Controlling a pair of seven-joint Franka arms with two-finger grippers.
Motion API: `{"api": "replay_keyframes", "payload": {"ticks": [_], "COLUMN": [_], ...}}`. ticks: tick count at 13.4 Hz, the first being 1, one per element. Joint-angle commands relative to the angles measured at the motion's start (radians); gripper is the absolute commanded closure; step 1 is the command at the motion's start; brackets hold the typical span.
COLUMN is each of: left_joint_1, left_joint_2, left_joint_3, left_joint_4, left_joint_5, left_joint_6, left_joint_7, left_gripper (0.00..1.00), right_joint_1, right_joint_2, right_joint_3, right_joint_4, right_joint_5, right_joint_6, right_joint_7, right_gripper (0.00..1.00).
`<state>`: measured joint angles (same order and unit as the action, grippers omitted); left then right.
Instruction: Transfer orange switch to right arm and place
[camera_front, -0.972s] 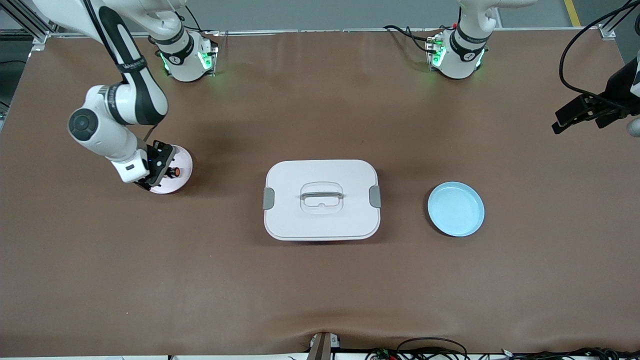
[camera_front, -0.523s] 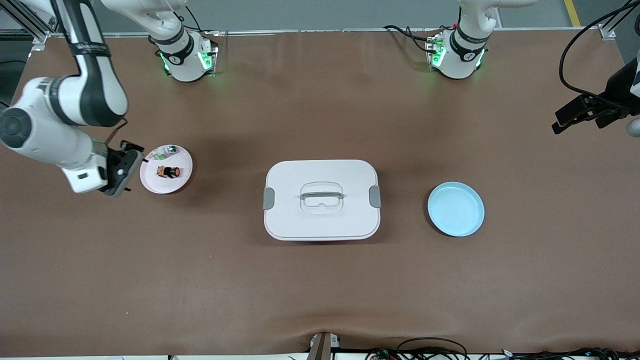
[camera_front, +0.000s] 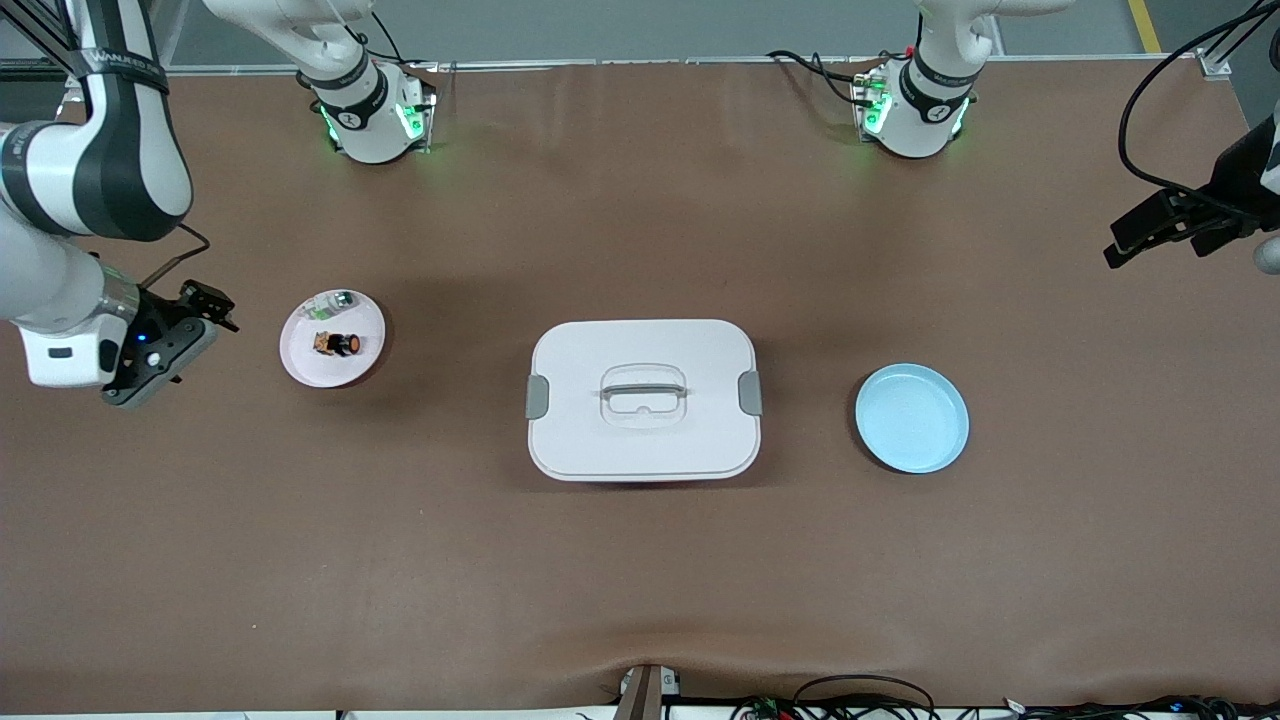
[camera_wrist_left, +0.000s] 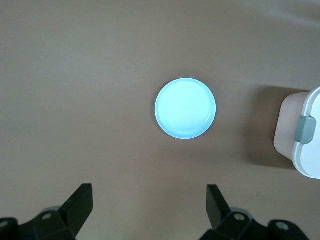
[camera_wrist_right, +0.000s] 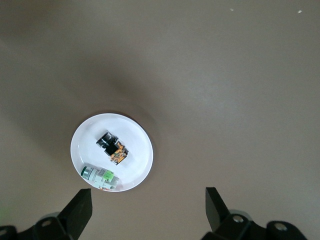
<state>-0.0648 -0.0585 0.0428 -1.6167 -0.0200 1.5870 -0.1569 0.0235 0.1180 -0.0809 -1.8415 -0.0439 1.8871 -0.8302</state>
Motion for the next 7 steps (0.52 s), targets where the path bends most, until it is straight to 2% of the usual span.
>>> {"api": "replay_keyframes", "payload": {"ticks": [1,3,7], "left_joint_1": [-0.004,-0.004,-0.006], "left_joint_2": [0.009,0.009,0.009], "left_joint_3": [0.003,0.003,0.003], "left_joint_4": [0.026,0.026,0.026], "left_joint_5": [0.002,0.002,0.002], "left_joint_6": [-0.024,-0.024,-0.024], "left_joint_7": [0.000,0.000,0.000], "left_gripper": [0.00,0.00,0.00], "right_joint_1": [-0.028,-0.033,-0.051], "right_joint_2": [0.028,0.029,0.031], "right_joint_3": [0.010,0.010,0.010], "right_joint_4": [0.129,0.197,0.307], "right_joint_5": [-0.019,-0.021,-0.014], "right_joint_6": [-0.103,-0.131,-0.183], "right_joint_7": [0.151,0.331,0.400], "right_gripper": [0.00,0.00,0.00]}}
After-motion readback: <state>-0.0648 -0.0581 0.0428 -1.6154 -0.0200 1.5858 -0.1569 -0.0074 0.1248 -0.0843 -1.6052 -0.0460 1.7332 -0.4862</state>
